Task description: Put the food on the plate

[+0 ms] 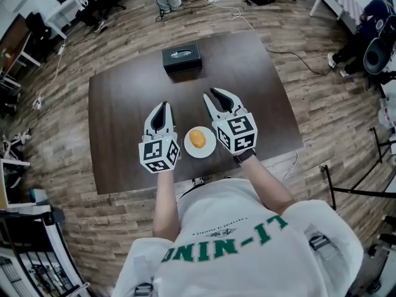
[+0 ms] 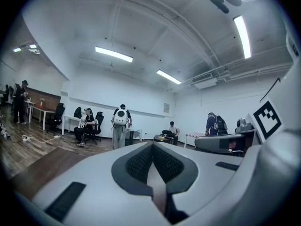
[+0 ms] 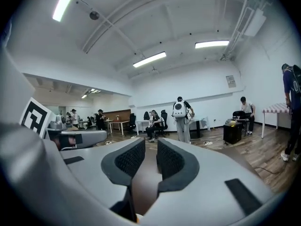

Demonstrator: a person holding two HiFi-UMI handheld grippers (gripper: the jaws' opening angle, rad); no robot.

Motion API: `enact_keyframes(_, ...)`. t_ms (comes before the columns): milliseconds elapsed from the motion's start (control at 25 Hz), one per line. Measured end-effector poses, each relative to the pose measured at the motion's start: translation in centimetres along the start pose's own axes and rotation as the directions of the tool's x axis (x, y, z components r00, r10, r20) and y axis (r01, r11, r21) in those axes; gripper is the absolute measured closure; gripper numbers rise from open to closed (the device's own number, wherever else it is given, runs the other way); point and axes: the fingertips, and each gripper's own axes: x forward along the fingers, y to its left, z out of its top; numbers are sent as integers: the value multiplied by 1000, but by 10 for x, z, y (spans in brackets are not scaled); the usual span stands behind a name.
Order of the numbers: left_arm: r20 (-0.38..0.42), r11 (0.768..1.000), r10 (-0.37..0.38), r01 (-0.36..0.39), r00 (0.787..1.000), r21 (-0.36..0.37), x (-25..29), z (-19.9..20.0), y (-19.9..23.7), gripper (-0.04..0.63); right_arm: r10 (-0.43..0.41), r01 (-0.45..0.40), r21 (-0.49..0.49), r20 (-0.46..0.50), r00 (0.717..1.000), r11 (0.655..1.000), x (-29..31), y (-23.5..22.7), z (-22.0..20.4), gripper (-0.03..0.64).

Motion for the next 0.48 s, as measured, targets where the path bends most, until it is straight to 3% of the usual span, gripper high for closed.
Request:
enact_keyframes(240,46,996,5,-9,999,87,5,41,-10,583,-32,37,-56,85,996,998,-8,-1,42,554)
enact_keyframes(360,61,997,5,-10,998,82,4,51,-9,583,-38,43,-47,108,993,998,-11,-3,52,600)
enact_keyframes(480,69,997,-2,-3,998,73,6,54,-9,582,-39,44,-46,110,993,998,-10,-4,55,600)
